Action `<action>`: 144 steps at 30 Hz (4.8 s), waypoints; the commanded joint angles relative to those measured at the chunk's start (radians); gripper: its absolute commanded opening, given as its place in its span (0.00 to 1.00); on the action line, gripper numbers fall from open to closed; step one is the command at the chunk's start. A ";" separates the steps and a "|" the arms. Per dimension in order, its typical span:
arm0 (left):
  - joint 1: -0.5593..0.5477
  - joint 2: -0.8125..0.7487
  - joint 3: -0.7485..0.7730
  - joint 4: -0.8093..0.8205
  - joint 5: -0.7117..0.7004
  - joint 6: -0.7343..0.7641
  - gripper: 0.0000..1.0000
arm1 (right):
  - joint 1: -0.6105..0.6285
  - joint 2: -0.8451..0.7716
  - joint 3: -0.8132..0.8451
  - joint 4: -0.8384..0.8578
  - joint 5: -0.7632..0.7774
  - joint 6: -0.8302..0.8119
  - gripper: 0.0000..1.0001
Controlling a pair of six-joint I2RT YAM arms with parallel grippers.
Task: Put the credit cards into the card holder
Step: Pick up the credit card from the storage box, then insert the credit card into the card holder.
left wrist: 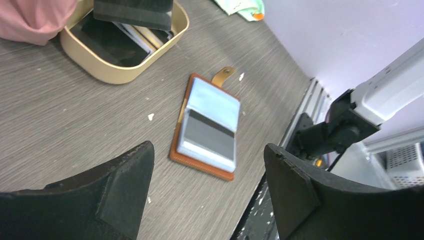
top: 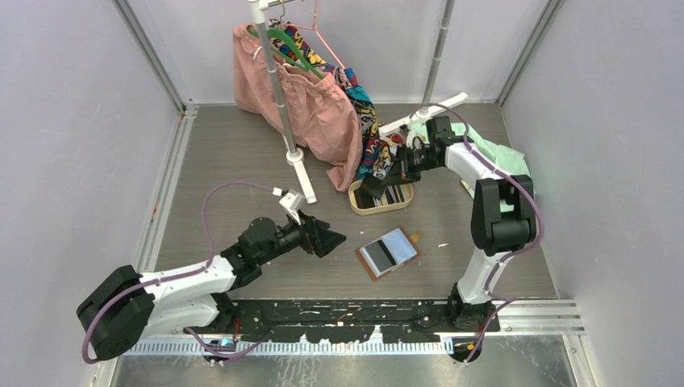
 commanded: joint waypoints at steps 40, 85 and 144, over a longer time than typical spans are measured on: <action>0.009 0.415 0.110 0.816 -0.073 -0.457 0.38 | 0.067 -0.463 -0.260 0.171 -0.578 0.006 0.01; 0.021 0.215 0.303 0.019 0.551 0.082 0.15 | 0.346 -0.526 -0.243 -0.351 -0.300 -0.907 0.01; 0.060 0.393 0.092 0.338 0.457 -0.267 0.00 | 0.269 -0.447 -0.542 -0.224 0.568 -1.416 0.78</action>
